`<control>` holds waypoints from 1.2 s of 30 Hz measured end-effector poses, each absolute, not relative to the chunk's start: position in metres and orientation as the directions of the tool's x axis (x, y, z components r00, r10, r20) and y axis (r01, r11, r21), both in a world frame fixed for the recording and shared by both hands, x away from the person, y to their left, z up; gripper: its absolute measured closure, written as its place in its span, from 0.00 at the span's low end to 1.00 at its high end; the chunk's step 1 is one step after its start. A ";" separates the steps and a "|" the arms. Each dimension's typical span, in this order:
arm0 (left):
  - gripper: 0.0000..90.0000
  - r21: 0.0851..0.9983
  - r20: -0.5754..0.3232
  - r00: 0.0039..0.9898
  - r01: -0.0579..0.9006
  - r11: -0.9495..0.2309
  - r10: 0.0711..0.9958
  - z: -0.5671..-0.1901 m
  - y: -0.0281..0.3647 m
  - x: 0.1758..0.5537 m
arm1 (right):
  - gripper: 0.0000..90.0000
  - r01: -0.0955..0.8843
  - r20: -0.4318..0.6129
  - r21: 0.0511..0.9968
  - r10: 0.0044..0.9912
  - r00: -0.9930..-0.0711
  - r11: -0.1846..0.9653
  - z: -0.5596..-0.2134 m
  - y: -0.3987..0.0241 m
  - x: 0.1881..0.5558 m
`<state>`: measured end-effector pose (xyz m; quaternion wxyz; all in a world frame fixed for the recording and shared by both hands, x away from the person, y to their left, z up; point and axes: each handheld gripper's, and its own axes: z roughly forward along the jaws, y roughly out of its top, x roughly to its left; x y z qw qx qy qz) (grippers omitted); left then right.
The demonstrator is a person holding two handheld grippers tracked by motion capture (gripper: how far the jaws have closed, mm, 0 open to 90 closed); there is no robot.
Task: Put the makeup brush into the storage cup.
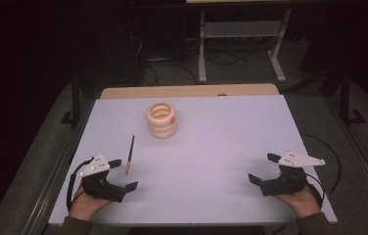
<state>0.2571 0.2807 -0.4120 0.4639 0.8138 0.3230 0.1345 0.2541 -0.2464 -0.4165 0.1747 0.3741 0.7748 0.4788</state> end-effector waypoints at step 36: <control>0.00 0.834 -0.063 0.744 0.406 -0.374 0.666 -0.406 0.279 0.266 | 0.00 0.388 0.093 0.889 0.735 -0.672 0.242 -0.412 -0.245 0.256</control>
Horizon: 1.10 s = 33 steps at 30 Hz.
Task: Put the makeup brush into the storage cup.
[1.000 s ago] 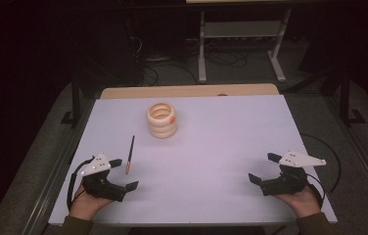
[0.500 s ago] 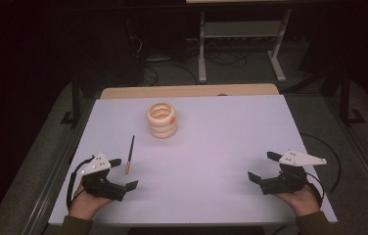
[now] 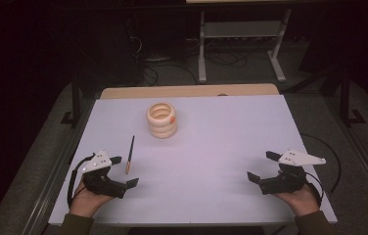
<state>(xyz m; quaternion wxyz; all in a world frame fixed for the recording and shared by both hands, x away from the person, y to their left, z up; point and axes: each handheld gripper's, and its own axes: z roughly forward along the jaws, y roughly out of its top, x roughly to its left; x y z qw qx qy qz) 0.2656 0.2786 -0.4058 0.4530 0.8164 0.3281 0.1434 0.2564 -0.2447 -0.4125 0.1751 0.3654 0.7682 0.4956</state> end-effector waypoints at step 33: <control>0.00 0.837 -0.051 0.721 0.408 -0.364 0.691 -0.399 0.277 0.282 | 0.00 0.379 0.094 0.897 0.741 -0.665 0.226 -0.410 -0.247 0.254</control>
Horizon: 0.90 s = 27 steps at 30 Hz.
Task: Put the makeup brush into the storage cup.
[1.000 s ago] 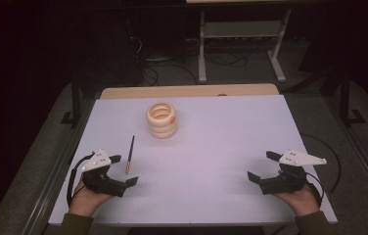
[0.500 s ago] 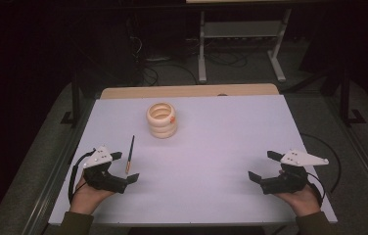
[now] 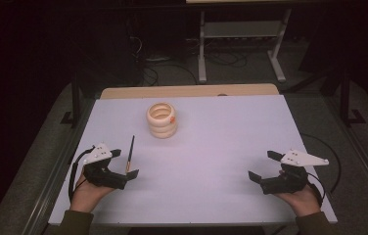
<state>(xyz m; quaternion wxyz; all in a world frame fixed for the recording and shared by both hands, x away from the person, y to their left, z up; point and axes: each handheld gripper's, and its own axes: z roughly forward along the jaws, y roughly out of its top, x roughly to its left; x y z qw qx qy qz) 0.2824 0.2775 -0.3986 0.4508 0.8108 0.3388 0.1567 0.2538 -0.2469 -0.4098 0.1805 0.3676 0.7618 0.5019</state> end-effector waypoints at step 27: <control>0.00 0.849 -0.042 0.710 0.396 -0.350 0.703 -0.390 0.278 0.297 | 0.00 0.380 0.099 0.899 0.742 -0.664 0.220 -0.411 -0.246 0.254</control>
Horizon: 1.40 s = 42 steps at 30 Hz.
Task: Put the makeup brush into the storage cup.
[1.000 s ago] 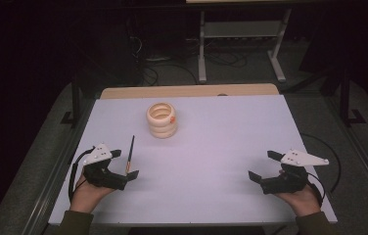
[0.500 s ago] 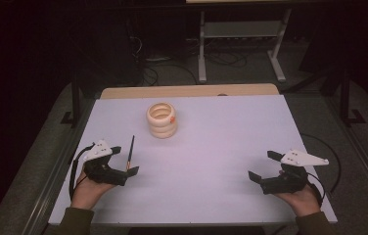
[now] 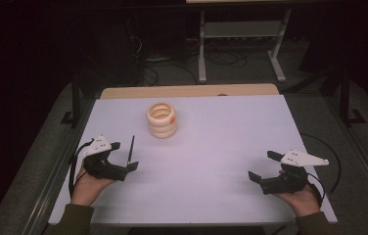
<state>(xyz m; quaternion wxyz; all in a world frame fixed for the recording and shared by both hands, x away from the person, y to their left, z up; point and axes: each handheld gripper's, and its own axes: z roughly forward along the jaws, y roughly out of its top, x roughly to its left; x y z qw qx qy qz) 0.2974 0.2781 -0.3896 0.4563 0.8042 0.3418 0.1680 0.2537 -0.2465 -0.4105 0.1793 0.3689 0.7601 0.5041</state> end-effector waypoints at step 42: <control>0.00 0.872 -0.039 0.695 0.374 -0.315 0.718 -0.376 0.276 0.329 | 0.00 0.380 0.103 0.901 0.747 -0.657 0.210 -0.410 -0.247 0.253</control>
